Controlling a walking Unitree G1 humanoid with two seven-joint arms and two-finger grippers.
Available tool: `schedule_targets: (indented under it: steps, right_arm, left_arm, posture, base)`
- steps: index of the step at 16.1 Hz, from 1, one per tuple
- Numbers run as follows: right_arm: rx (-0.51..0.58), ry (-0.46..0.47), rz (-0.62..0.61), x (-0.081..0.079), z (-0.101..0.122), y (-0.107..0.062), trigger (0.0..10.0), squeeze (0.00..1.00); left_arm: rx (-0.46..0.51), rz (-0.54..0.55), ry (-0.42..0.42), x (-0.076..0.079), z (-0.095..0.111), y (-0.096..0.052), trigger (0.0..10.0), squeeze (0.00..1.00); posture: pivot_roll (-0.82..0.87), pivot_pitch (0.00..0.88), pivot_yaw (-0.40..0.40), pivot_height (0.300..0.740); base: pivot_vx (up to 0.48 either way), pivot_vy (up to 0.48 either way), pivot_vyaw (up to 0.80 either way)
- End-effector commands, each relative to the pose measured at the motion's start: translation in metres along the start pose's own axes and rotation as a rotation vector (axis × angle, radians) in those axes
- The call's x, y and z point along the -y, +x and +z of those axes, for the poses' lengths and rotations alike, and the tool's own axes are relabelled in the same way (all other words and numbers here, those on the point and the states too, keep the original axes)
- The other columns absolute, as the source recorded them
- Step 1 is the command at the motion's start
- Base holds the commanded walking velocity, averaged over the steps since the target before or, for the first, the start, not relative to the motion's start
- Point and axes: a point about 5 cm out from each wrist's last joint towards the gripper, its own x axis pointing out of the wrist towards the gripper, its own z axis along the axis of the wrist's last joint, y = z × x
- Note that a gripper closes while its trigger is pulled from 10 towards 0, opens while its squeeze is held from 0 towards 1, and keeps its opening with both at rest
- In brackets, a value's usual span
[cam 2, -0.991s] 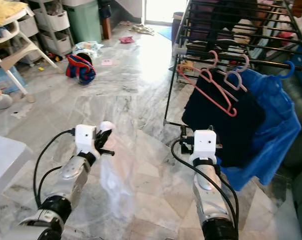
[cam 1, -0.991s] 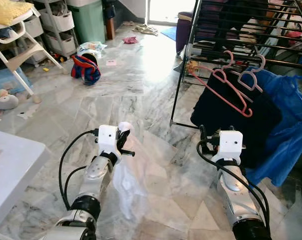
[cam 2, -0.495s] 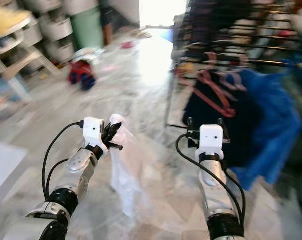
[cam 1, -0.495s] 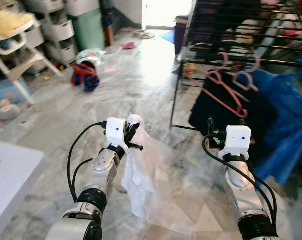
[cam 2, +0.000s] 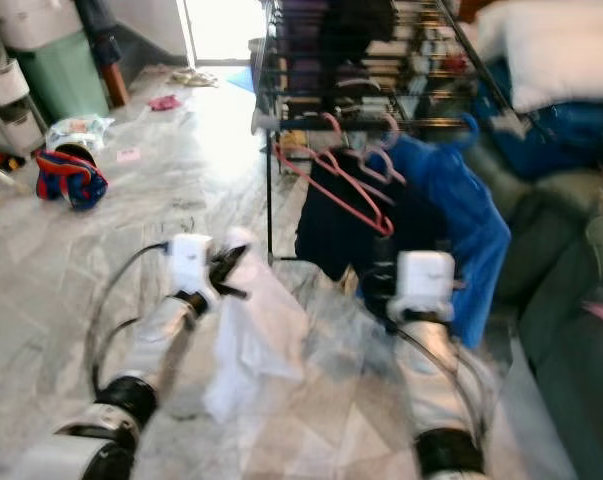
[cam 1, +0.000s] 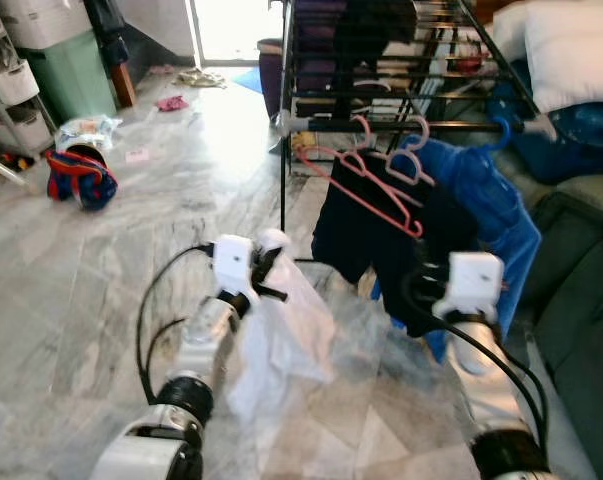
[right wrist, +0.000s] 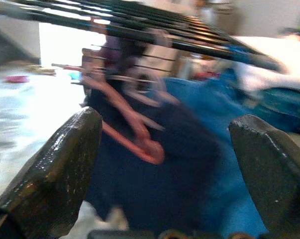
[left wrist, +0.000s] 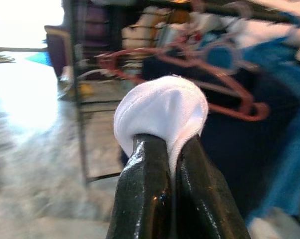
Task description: Hang hanger
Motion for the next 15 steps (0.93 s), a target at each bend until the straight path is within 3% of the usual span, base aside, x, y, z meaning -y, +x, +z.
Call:
schedule_targets:
  steps: [1, 8, 13, 15]
  right_arm:
    - [-0.005, -0.013, 0.000, 0.006, -0.001, 0.001, 10.0, 0.00]
    - [-0.008, -0.013, 0.087, -0.002, 0.000, 0.000, 10.0, 0.00]
    - [-0.003, -0.020, 0.080, -0.005, 0.001, -0.002, 10.0, 0.00]
    - [-0.002, -0.024, 0.069, -0.004, 0.001, -0.001, 10.0, 0.00]
  left_arm:
    - [0.063, -0.001, 0.005, 0.003, 0.013, 0.006, 10.0, 0.00]
    - [0.065, 0.003, -0.009, 0.003, 0.011, 0.004, 10.0, 0.00]
    - [0.065, -0.016, 0.002, 0.005, 0.011, 0.003, 10.0, 0.00]
    - [0.069, -0.025, 0.008, 0.007, 0.011, 0.003, 10.0, 0.00]
  posture:
    - [-0.07, 0.058, 0.001, 0.740]
    - [-0.07, 0.090, -0.009, 0.740]
    - [-0.07, 0.104, -0.003, 0.740]
    - [-0.07, 0.105, -0.002, 0.740]
  base:
    - [0.382, 0.000, 0.00]
    - [0.298, 0.318, 0.00]
    - [0.343, 0.331, 0.00]
    - [0.472, 0.000, 0.00]
